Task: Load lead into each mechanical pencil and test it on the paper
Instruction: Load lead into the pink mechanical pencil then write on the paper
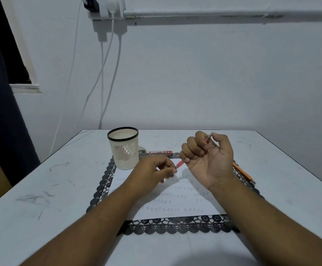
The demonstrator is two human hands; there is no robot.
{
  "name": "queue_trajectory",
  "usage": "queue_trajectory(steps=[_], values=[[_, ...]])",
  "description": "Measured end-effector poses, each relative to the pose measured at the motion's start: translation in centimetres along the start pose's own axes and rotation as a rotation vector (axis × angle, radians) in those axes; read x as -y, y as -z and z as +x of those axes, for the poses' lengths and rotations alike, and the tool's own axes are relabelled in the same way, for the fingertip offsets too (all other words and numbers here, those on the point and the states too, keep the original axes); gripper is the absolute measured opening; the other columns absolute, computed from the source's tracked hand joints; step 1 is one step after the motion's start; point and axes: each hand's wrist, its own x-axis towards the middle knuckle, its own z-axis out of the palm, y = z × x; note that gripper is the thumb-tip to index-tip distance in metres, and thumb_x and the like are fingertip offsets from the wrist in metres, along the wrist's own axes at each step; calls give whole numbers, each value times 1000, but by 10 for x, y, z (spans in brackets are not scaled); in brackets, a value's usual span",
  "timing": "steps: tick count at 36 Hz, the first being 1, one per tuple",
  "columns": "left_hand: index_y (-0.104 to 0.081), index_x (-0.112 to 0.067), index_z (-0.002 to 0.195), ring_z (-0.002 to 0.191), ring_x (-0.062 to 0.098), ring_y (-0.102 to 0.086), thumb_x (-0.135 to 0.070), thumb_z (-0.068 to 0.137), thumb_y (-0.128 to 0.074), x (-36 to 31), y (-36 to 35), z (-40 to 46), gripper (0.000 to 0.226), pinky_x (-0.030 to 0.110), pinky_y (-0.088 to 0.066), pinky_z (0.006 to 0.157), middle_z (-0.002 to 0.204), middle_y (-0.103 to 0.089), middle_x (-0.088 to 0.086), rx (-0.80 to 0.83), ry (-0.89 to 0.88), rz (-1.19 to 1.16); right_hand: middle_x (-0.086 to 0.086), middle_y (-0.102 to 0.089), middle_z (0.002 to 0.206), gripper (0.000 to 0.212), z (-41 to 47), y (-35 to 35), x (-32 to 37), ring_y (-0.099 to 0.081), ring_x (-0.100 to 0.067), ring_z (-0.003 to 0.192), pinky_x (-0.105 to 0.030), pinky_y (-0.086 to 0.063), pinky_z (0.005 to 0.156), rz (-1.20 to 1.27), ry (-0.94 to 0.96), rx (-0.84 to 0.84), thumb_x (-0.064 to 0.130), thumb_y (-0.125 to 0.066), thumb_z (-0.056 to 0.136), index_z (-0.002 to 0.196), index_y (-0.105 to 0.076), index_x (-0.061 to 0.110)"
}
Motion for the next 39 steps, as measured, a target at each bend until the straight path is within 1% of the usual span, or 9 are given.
queue_trajectory(steps=[5,8,13,18,20,25,28,35,39], values=[[-75,-22,84,67,3,-65,-14,92,-76,-1,0,0,12,24,-56,64,76,-74,-9,11,3,6,1,-27,57,33,2,3,0,-20,-17,57,-34,-23,56,-2,-21,1,39,-47,83,58,-37,19],[-74,-23,83,66,1,-64,-13,92,-76,-1,-1,0,14,23,-55,64,76,-74,-8,18,4,4,0,-24,59,34,1,3,1,-21,-17,57,-33,-25,56,-6,-33,-7,39,-45,85,59,-36,19],[-74,-23,82,69,4,-65,-13,93,-75,0,-1,0,15,27,-56,66,77,-74,-7,14,20,-16,-1,-25,62,34,-1,-3,3,-21,-18,62,-34,-26,61,-43,-46,-49,39,-43,88,63,-39,17],[-74,-22,82,71,7,-66,-13,93,-75,2,1,1,14,33,-57,68,78,-74,-5,-15,52,-16,-7,-46,69,41,1,-7,0,-48,-23,64,-40,-47,71,-134,-58,-157,38,-41,99,74,-58,11],[-74,-22,82,70,7,-66,-12,92,-75,1,2,0,14,34,-57,68,78,-74,-4,-36,54,-15,-7,-49,73,38,1,-8,0,-51,-24,67,-41,-51,74,-110,-76,-191,41,-46,96,78,-60,11],[-74,-22,81,69,6,-65,-14,91,-77,1,2,1,12,35,-57,69,77,-74,-5,-42,51,11,-2,-33,69,35,0,-9,-3,-34,-19,60,-37,-37,65,32,-69,-210,44,-45,89,68,-46,15],[-75,-23,81,69,4,-66,-17,90,-78,1,-1,2,11,34,-56,69,77,-74,-8,-25,47,45,-1,-29,67,37,-1,-11,-5,-28,-17,59,-35,-30,61,22,-47,-194,45,-44,89,67,-42,15],[-75,-25,80,69,4,-66,-16,90,-78,2,-1,1,14,27,-55,65,77,-74,-7,-7,47,32,-1,-22,64,35,-2,-11,-5,-15,-19,64,-34,-25,59,-2,-55,-176,40,-43,87,62,-36,17],[-74,-27,80,70,3,-65,-17,90,-79,2,-2,2,15,25,-55,66,78,-74,-8,-2,46,29,0,-22,63,33,-2,-8,-4,-15,-19,63,-34,-25,59,1,-57,-163,39,-42,86,62,-34,18]])
